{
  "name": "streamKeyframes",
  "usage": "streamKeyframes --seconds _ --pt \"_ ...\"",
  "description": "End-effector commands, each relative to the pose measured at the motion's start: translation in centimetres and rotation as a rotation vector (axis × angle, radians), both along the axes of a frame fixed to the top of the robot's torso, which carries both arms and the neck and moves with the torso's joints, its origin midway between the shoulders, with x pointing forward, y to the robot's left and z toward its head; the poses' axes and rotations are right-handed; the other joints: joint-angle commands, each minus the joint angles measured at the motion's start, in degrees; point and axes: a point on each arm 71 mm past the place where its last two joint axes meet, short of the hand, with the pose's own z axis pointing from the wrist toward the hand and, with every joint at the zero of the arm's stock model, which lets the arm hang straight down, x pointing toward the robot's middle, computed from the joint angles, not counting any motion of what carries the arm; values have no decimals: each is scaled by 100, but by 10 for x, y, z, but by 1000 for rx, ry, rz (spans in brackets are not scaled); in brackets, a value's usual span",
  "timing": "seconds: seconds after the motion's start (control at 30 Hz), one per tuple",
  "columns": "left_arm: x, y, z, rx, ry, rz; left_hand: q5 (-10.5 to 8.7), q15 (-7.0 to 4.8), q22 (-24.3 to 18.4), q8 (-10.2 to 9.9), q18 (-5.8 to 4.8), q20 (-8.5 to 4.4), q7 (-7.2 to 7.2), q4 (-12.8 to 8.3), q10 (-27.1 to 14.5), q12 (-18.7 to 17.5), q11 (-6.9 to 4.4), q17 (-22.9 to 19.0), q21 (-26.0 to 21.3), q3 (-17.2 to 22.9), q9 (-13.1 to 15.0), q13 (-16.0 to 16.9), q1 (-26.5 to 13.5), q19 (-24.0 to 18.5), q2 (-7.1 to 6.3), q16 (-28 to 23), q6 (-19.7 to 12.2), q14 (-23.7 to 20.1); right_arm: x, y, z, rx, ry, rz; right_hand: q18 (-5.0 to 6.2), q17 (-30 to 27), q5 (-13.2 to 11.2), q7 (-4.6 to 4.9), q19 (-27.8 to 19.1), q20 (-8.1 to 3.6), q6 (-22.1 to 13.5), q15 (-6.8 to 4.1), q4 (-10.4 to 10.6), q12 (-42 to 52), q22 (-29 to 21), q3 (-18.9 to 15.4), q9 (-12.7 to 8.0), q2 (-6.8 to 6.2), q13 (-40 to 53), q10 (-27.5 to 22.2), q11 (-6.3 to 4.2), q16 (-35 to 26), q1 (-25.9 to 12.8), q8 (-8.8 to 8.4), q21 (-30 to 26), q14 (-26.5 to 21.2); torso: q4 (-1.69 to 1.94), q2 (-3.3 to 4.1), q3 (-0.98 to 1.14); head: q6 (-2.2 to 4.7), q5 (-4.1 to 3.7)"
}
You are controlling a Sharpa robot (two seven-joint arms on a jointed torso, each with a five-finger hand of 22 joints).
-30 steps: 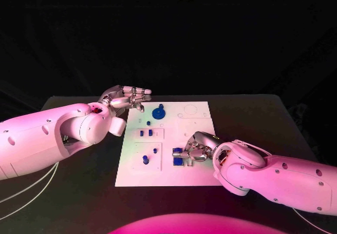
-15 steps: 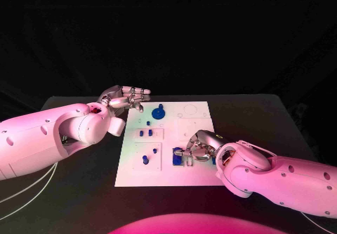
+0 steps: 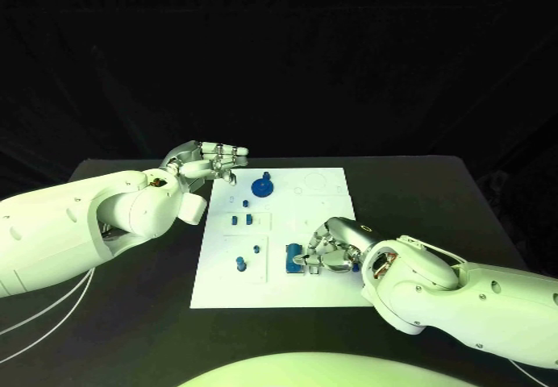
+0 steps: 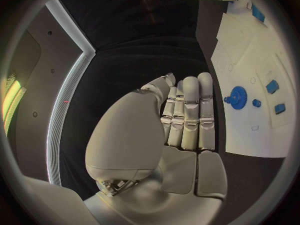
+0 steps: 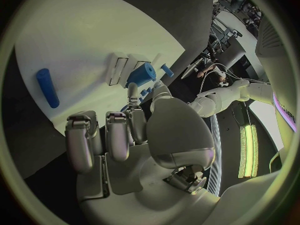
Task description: Assemble the parts on the task board
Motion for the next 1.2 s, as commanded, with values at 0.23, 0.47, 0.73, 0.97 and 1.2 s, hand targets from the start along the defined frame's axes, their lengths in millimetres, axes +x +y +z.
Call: streamKeyframes --seconds 0.23,0.47,0.73,0.97,1.2 --pt "0 -2 1 -11 0 -15 -23 17 -10 -5 78 14 -1 1 -64 32 0 -8 -21 -38 -8 8 -9 22 41 -27 -38 -9 1 6 -5 -33 7 40 -38 880 48 -25 589 -39 6 -36 -73 26 1509 -16 15 7 395 34 13 6 180 16 26 488 9 5 -9 1 0" --pt "0 -2 1 -11 0 -14 -23 17 -10 -5 78 14 -1 1 -64 32 0 -8 -21 -38 -8 8 -9 22 41 -27 -38 -9 5 6 -8 -47 -1 23 -38 882 51 -28 589 -41 16 -38 -110 42 1509 -5 26 74 420 48 9 6 307 15 26 488 10 6 -3 -3 5" --pt "0 -1 1 -10 0 -12 -23 17 -10 -5 78 14 -1 1 -64 32 0 -8 -21 -38 -8 8 -9 22 41 -27 -38 -9 7 1 -8 -60 -16 1 -38 891 59 -39 589 -45 31 -44 -117 70 1509 13 34 167 451 70 1 10 387 16 26 490 0 2 -4 -11 12" --pt "-1 0 1 -10 0 -12 -23 19 -14 -4 77 15 2 6 -71 38 3 -10 -27 -44 -9 10 -14 23 46 -29 -41 -10 5 -2 -8 -61 -6 15 -38 889 53 -34 589 -47 24 -46 -130 62 1509 -38 39 121 452 69 3 8 419 8 26 490 4 4 1 -21 24" --pt "0 1 1 -9 0 -10 -23 19 -14 -4 77 15 2 6 -71 38 3 -10 -27 -44 -9 10 -14 23 46 -29 -41 -10 1 0 -8 -55 11 38 -38 879 25 -24 589 -45 17 -40 -119 35 1509 -116 45 54 439 56 11 3 408 2 26 487 6 7 1 -22 26"
